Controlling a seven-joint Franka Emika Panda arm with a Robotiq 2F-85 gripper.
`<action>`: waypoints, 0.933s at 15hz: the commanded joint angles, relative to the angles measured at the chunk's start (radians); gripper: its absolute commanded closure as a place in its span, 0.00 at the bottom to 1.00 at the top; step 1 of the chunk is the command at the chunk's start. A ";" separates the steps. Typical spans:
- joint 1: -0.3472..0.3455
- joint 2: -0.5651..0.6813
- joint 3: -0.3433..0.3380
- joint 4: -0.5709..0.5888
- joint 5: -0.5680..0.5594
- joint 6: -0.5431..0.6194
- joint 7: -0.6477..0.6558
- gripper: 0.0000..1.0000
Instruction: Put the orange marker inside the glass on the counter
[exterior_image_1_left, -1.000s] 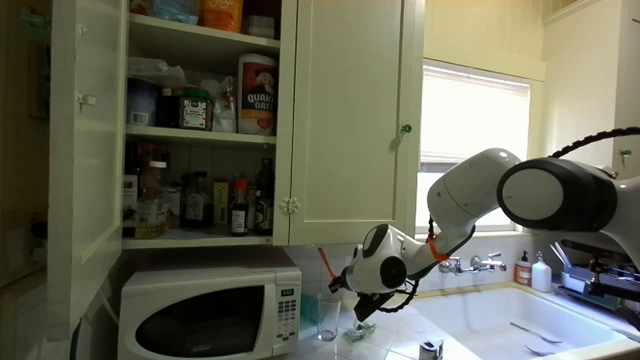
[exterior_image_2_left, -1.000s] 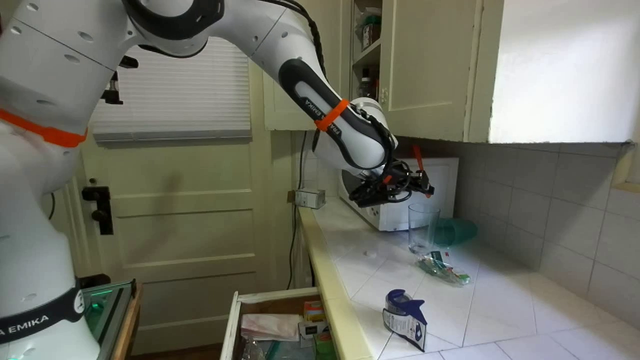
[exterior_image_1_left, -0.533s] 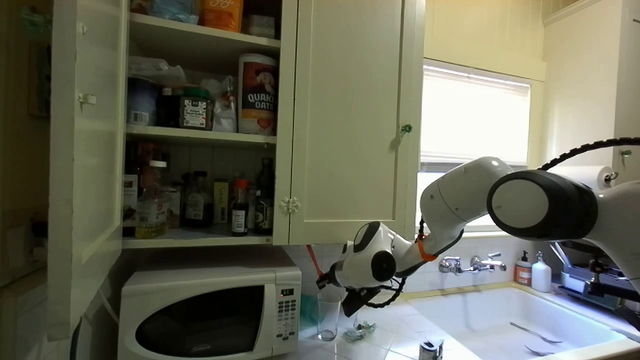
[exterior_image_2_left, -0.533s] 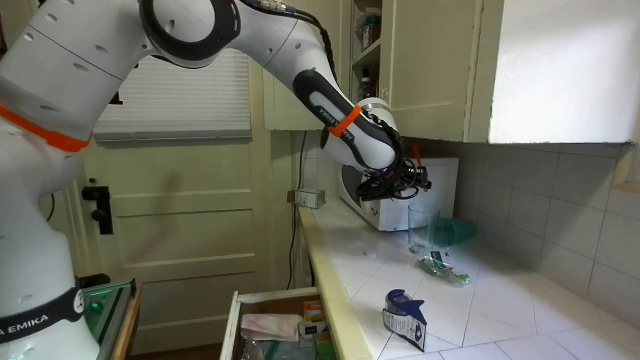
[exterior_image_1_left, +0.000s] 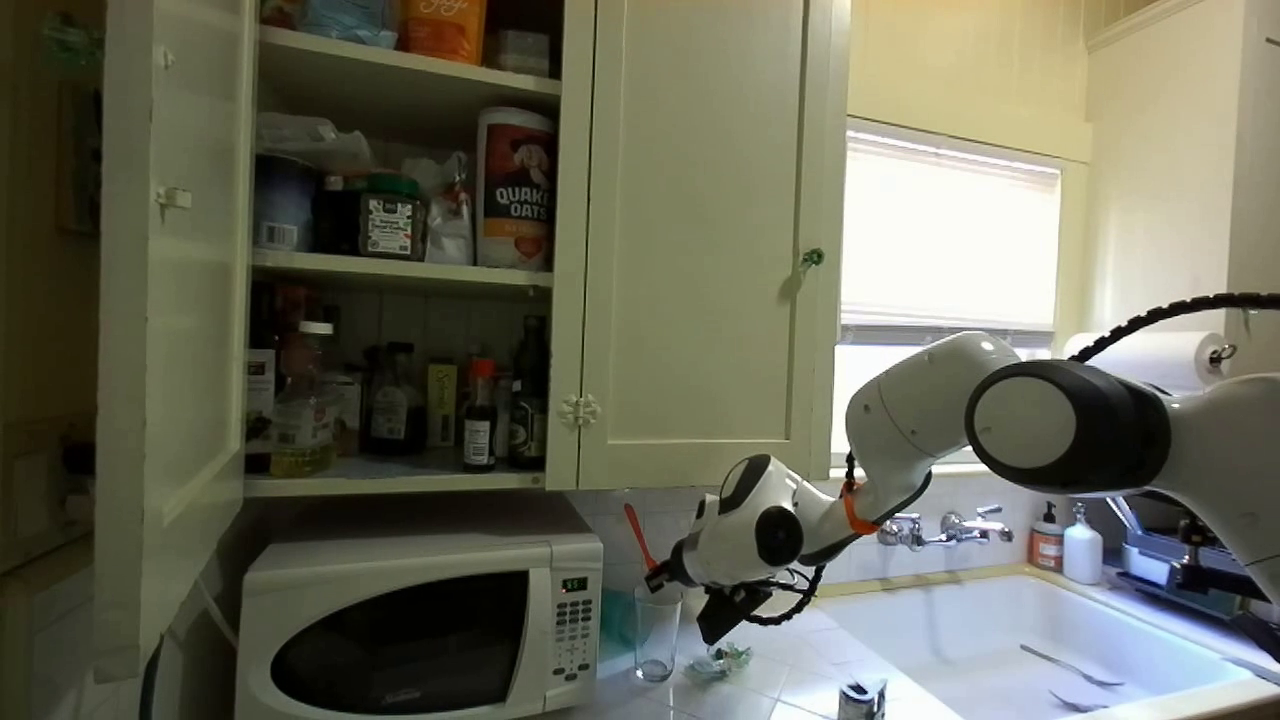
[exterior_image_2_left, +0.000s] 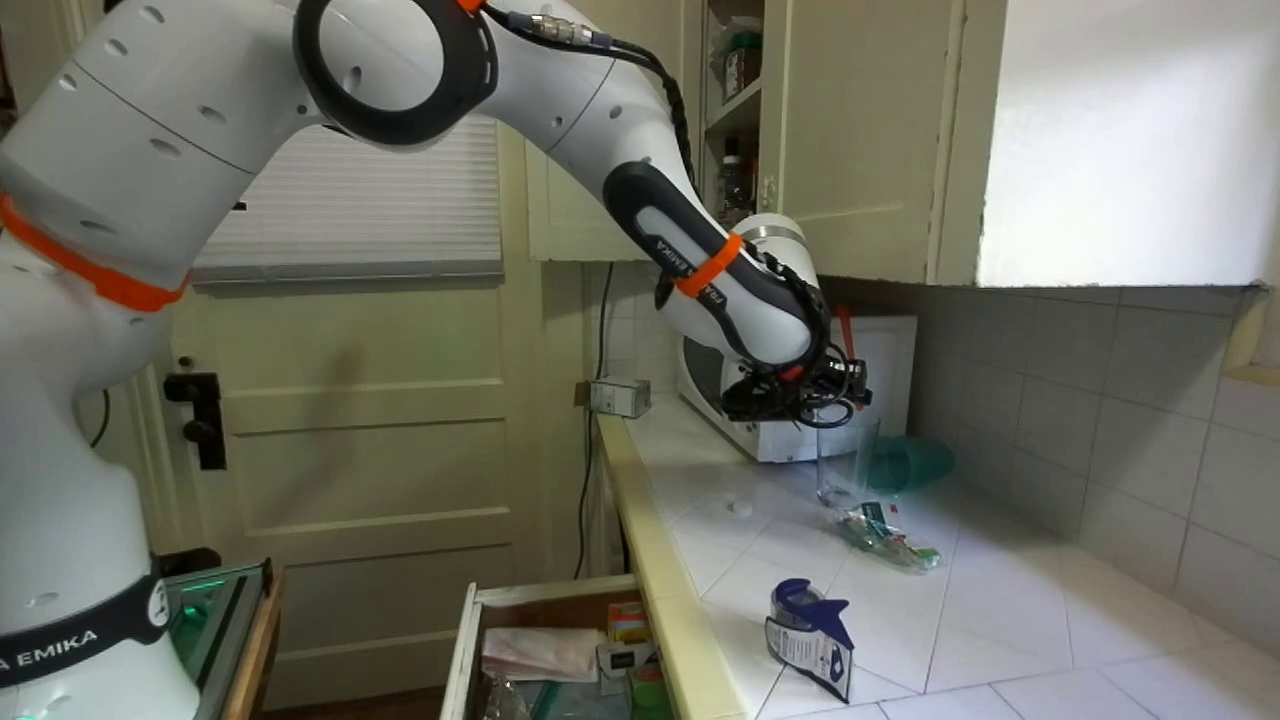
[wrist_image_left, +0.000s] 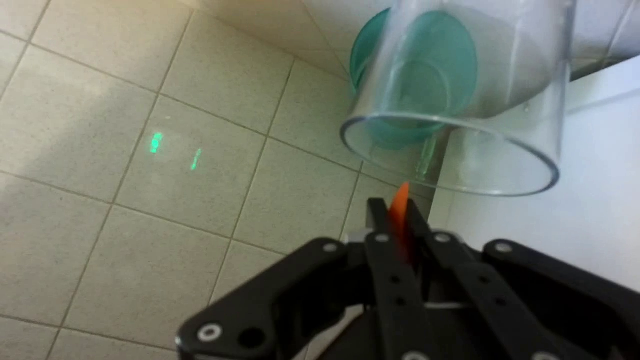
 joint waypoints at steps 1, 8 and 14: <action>-0.030 0.040 0.026 0.048 -0.003 0.092 -0.031 0.65; -0.041 0.038 0.029 0.045 -0.003 0.158 -0.047 0.14; -0.101 -0.032 0.081 -0.038 -0.003 0.101 -0.016 0.00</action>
